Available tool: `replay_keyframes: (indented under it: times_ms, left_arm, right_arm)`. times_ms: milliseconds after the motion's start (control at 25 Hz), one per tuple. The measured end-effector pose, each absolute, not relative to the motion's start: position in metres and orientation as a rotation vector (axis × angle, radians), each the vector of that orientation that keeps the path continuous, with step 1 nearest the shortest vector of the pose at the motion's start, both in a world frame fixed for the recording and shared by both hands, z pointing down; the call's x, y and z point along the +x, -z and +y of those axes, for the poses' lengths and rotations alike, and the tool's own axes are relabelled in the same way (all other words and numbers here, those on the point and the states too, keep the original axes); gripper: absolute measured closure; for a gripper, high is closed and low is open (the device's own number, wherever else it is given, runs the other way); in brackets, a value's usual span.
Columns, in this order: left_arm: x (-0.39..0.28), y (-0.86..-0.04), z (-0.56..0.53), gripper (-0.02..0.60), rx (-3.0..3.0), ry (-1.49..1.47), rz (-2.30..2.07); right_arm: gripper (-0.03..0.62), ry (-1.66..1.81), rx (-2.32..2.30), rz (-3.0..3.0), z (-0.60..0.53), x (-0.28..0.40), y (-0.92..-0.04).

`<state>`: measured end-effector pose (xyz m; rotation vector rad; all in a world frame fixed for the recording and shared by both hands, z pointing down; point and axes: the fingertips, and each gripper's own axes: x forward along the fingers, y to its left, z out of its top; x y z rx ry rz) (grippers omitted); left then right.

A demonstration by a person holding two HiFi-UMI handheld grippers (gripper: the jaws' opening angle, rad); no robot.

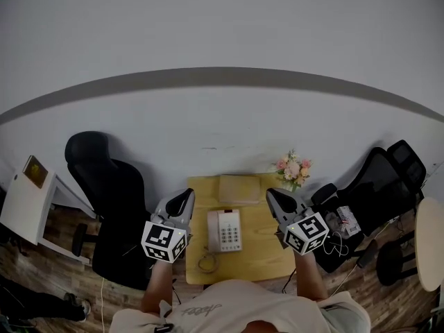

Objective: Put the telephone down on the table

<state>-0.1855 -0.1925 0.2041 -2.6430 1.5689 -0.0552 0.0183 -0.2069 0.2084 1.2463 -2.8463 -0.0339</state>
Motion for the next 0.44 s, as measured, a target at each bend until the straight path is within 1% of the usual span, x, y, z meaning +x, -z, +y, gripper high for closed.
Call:
replay_keyframes:
  times_ms: [440]
  left_arm:
    - [-0.204, -0.217, -0.187, 0.563, -2.671, 0.033, 1.566]
  right_arm:
    - [0.592, 0.032, 1.324, -2.81, -0.202, 0.007, -0.216]
